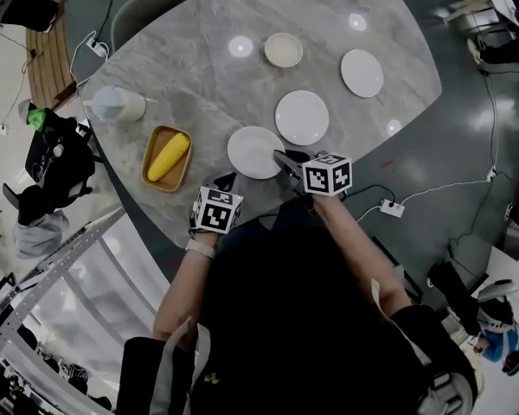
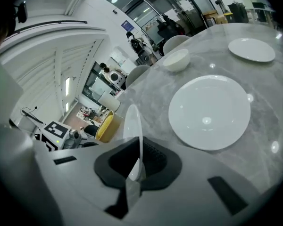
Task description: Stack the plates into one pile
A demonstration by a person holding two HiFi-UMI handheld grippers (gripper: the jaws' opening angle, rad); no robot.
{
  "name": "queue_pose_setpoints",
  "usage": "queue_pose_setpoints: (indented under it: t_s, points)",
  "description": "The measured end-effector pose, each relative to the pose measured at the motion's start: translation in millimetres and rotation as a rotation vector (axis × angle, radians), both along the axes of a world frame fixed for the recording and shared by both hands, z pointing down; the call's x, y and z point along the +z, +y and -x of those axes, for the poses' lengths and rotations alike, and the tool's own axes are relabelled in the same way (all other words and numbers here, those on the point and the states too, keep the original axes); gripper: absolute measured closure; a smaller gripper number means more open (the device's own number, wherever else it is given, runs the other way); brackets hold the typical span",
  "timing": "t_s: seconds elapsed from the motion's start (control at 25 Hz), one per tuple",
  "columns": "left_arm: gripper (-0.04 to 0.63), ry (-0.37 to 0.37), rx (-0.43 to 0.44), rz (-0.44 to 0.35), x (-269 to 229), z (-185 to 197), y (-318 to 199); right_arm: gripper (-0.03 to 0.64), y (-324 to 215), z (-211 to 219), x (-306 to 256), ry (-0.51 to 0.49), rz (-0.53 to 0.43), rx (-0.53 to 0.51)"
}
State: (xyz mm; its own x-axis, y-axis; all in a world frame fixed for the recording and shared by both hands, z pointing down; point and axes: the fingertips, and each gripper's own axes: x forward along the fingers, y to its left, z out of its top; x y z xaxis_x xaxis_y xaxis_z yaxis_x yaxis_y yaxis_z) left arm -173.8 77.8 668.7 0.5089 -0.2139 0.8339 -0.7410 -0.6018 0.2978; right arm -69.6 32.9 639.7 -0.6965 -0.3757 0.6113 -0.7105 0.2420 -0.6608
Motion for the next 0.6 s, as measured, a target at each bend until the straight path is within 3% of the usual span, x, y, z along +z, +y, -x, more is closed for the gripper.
queue_pose_setpoints:
  t_s: [0.6]
  points:
    - [0.587,-0.040,-0.026,0.009,-9.2,-79.6,-18.9,0.592,-47.2,-91.8,-1.7,-0.052,0.013,0.037]
